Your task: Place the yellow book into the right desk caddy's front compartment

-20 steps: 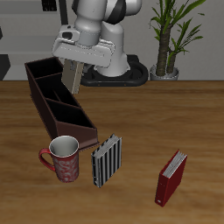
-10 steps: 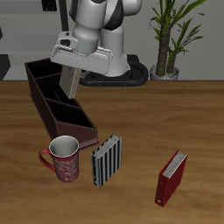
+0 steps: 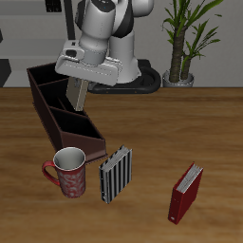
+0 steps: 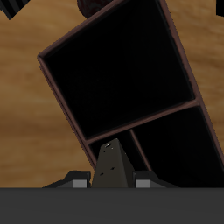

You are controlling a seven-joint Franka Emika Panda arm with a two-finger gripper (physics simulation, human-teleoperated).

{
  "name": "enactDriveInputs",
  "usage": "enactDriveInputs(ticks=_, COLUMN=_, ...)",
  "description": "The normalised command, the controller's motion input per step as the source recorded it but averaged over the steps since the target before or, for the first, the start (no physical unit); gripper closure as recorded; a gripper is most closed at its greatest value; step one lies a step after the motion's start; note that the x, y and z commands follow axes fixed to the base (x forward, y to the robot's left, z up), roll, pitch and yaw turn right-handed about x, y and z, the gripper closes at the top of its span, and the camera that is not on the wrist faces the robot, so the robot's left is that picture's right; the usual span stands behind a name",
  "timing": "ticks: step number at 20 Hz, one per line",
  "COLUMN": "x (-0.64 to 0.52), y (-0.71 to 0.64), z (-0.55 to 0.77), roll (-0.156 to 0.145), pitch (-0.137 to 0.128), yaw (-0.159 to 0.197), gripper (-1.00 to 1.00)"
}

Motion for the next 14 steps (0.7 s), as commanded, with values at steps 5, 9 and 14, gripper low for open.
enactDriveInputs(ticks=5, x=0.02, y=-0.07, z=-0.15, roll=-0.015, pitch=0.02, yaw=-0.006, gripper=1.0)
enactDriveInputs(ticks=9, x=0.02, y=-0.03, z=-0.16, roll=-0.004, pitch=0.033, yaw=-0.012, gripper=1.0)
enactDriveInputs(ticks=14, x=-0.01, y=-0.02, z=-0.18, roll=-0.011, pitch=0.026, yaw=-0.002, gripper=1.0)
